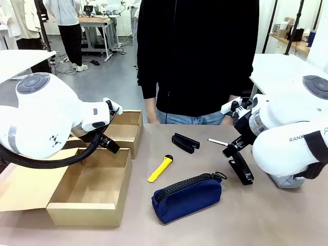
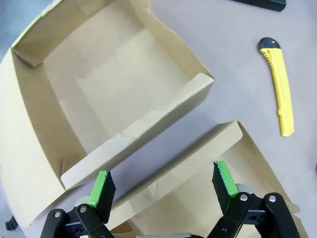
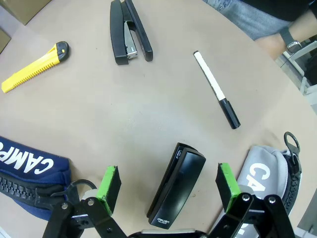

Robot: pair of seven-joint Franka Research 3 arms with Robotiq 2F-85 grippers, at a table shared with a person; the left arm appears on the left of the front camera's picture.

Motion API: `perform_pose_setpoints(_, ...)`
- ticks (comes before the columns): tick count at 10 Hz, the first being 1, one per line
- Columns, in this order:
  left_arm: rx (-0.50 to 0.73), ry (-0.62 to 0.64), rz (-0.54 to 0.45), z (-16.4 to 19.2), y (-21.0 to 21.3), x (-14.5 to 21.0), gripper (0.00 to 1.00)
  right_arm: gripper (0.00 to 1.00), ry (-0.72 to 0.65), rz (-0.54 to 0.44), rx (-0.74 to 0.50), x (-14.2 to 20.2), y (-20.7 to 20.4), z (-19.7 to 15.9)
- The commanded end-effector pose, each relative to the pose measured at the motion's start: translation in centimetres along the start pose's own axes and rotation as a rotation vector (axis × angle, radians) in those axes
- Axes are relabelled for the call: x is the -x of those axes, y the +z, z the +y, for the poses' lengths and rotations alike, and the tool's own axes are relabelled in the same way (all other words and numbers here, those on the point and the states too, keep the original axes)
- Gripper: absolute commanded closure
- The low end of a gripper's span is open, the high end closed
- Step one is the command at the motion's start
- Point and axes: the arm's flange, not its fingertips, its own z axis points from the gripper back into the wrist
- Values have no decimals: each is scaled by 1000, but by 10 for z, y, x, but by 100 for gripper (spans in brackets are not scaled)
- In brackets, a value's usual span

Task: Place items inside the box.
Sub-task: Pick up a Pencil pouch or Stapler and place it inside the Mailer Box closest to the robot.

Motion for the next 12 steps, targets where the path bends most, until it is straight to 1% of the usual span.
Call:
perform_pose_setpoints(1,0,0,0,0,0,0,0,0,-1,0,0,0,0,0)
perform_pose_setpoints(6,0,0,0,0,0,0,0,0,0,0,0,0,0,0)
perform_pose_setpoints(7,152,20,-42,8,33,0,0,0,-127,-20,-89,-4,29,-17)
perform_pose_setpoints(8,206,87,-1,16,75,-5,0,0,-240,-46,-157,-2,65,-38)
perform_pose_setpoints(9,254,166,-10,29,118,-2,0,0,-344,-48,-274,7,104,-58)
perform_pose_setpoints(10,330,209,-58,47,152,4,0,0,-414,-82,-397,25,136,-79)
perform_pose_setpoints(11,498,235,-86,68,172,20,0,0,-451,-120,-456,53,159,-99)
perform_pose_setpoints(12,649,324,-149,103,185,45,0,0,-538,-167,-577,94,173,-130)
